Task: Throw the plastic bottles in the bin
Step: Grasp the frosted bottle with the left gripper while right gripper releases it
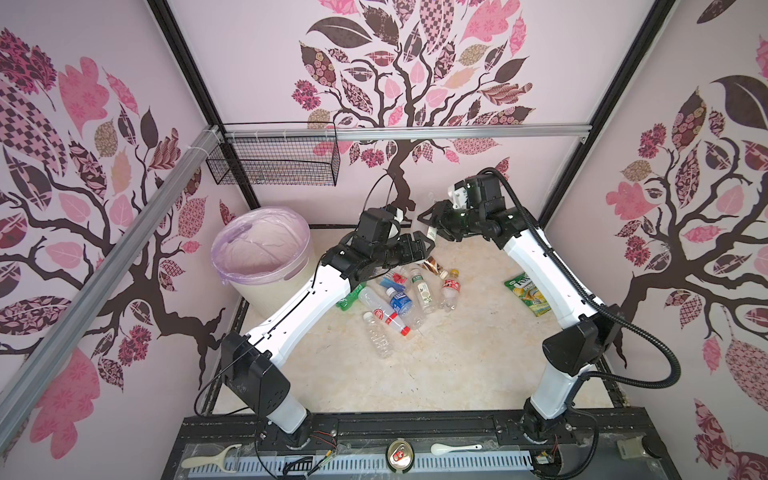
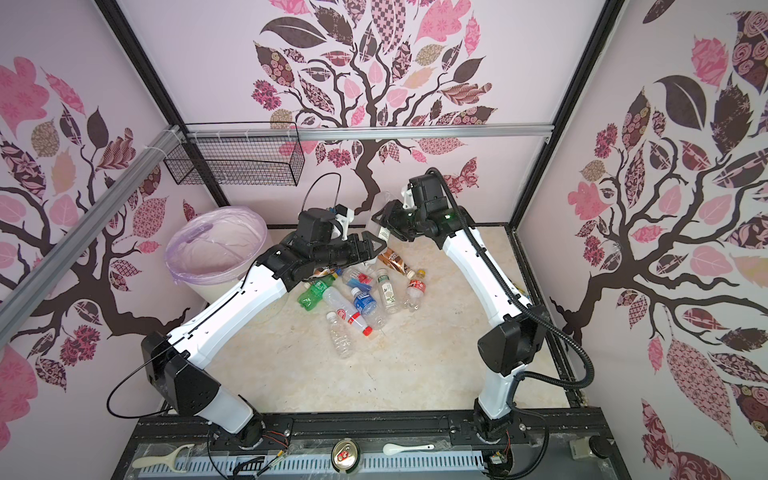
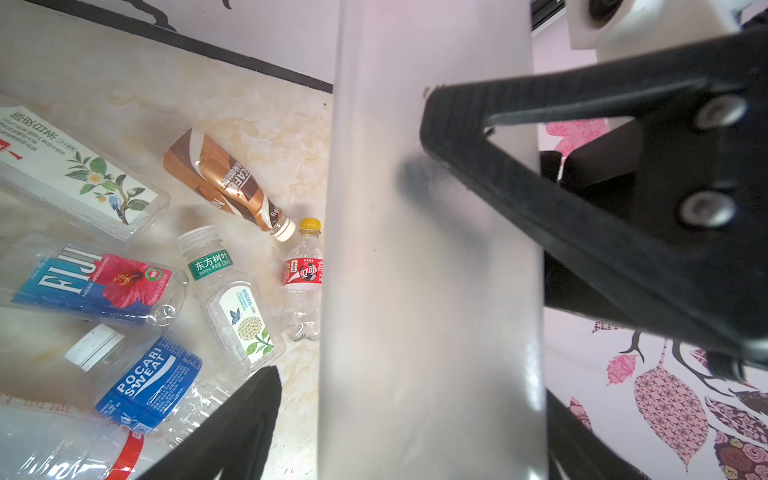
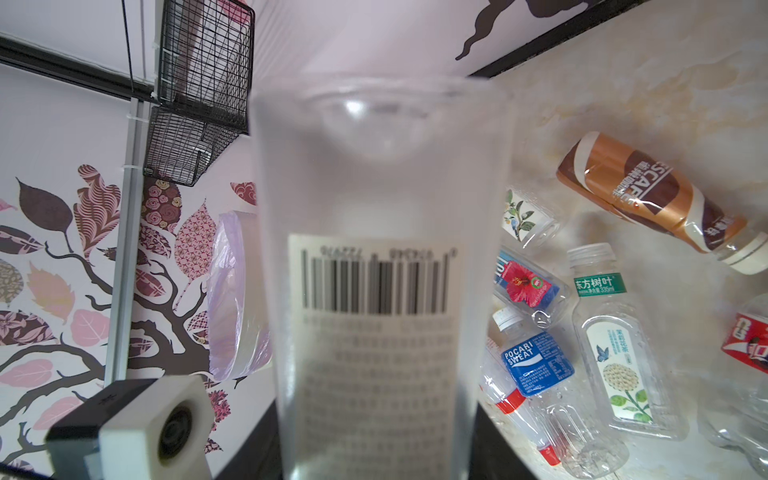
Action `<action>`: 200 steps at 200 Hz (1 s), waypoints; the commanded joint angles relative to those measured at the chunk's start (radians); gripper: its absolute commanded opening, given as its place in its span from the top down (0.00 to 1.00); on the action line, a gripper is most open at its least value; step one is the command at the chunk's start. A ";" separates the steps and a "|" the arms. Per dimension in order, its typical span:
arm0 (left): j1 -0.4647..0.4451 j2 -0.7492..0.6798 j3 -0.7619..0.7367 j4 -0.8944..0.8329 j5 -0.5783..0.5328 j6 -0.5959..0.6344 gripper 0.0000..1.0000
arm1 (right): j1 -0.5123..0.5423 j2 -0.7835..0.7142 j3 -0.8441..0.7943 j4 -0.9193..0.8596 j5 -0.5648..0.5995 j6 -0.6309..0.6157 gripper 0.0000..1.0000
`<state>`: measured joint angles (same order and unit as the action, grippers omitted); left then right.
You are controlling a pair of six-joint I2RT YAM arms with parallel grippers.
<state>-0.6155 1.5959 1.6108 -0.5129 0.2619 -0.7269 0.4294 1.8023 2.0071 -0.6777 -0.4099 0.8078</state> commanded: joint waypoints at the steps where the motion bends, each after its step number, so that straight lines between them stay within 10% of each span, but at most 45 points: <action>1: 0.006 0.025 0.047 -0.026 -0.039 0.020 0.19 | 0.015 0.028 0.042 -0.039 -0.035 0.017 0.59; 130: 0.020 -0.002 0.053 -0.066 -0.090 0.045 0.54 | 0.022 0.015 -0.012 0.005 -0.044 0.030 0.48; 200: 0.037 -0.061 0.057 -0.188 -0.136 0.099 0.55 | 0.016 -0.008 0.018 0.040 0.006 0.022 0.01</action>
<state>-0.5938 1.5875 1.6306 -0.6334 0.1799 -0.6720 0.4469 1.8206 1.9854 -0.6418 -0.4137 0.8196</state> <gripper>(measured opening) 0.585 0.947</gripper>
